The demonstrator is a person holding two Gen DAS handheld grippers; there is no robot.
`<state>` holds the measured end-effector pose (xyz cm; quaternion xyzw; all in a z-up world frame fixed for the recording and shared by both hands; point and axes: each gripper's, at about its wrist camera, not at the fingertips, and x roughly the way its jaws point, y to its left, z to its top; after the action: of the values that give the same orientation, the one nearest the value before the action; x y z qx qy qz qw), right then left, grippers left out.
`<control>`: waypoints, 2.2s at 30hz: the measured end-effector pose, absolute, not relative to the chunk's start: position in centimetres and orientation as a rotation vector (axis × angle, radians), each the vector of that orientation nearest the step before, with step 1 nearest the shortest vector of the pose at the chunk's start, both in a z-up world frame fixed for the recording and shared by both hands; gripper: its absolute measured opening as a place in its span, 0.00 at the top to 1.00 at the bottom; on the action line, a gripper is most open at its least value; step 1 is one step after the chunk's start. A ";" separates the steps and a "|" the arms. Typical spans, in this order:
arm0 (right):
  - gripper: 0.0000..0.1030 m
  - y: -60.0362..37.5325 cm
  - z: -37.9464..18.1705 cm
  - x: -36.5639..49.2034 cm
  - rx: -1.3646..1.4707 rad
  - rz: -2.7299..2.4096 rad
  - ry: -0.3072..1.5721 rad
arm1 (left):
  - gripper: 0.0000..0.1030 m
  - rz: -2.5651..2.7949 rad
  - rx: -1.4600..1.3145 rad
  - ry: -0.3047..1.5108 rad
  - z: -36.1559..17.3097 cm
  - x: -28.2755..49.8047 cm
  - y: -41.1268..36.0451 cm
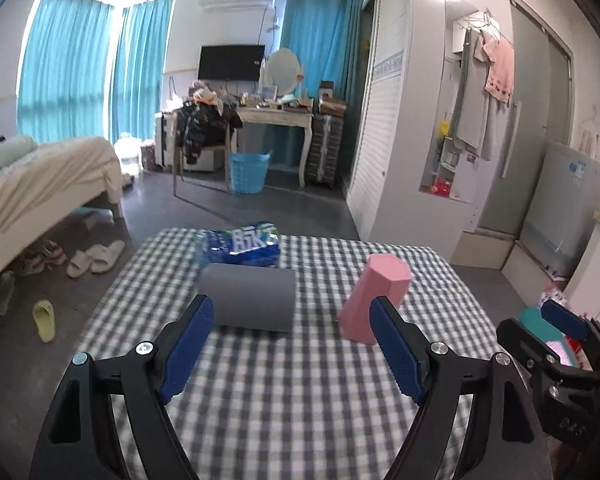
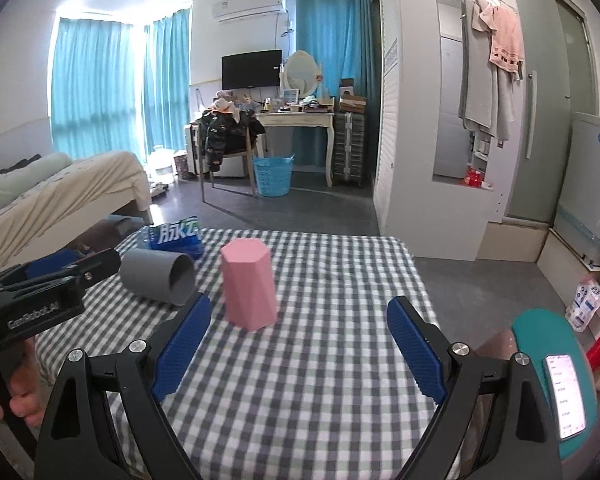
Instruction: Flip cup upside down
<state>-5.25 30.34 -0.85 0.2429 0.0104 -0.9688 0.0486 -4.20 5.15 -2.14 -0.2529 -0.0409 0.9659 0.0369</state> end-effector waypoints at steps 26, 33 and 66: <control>0.00 30.0 -3.5 -5.9 0.805 -2.928 -0.003 | 0.06 3.059 -0.797 -0.053 -4.9 -2.1 4.3; 0.00 30.2 -3.4 -6.2 0.810 -2.932 -0.001 | 0.06 3.063 -0.802 -0.059 -4.7 -2.1 4.4; 0.00 29.7 -3.8 -6.5 0.836 -2.923 0.018 | 0.06 3.075 -0.817 -0.044 -4.4 -2.1 4.2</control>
<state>-6.52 29.68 -3.82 0.2747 0.0058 -0.9602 0.0507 -2.06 4.19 -4.37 -0.2566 -0.0138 0.9662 -0.0201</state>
